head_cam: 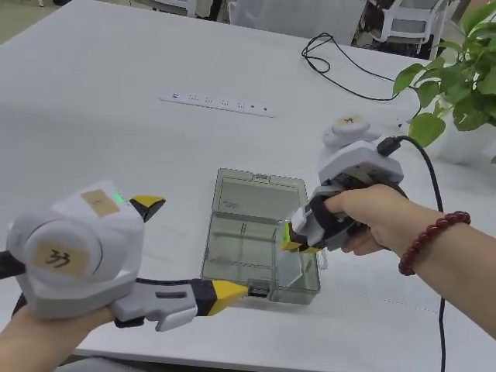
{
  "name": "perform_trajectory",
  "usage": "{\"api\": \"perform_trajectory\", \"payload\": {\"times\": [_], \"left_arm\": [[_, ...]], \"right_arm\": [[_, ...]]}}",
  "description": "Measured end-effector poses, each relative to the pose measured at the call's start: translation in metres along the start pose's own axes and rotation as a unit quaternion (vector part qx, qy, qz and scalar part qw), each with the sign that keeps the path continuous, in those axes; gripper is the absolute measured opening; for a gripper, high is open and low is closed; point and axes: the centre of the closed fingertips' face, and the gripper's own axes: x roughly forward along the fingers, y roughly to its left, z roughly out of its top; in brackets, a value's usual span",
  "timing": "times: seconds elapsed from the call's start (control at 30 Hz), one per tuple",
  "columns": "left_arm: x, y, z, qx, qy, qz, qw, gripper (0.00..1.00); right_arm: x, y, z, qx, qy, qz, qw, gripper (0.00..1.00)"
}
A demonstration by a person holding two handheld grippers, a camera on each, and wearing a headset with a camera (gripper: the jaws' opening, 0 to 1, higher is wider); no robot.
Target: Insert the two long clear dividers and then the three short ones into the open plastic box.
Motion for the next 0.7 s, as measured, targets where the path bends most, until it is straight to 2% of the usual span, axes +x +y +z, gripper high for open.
{"api": "perform_trajectory", "payload": {"times": [0.37,0.5,0.7], "left_arm": [[0.001,0.001,-0.001,0.0,0.002,-0.001,1.0,0.95],[0.0,0.002,-0.001,-0.001,0.002,-0.001,1.0,0.94],[0.0,0.003,-0.002,0.0,0.003,0.0,1.0,0.94]], "right_arm": [[0.001,0.007,0.001,-0.001,0.002,0.006,1.0,0.07],[-0.003,0.011,-0.006,-0.006,0.003,0.004,1.0,0.07],[-0.001,0.005,-0.001,-0.002,0.005,0.005,1.0,0.07]]}}
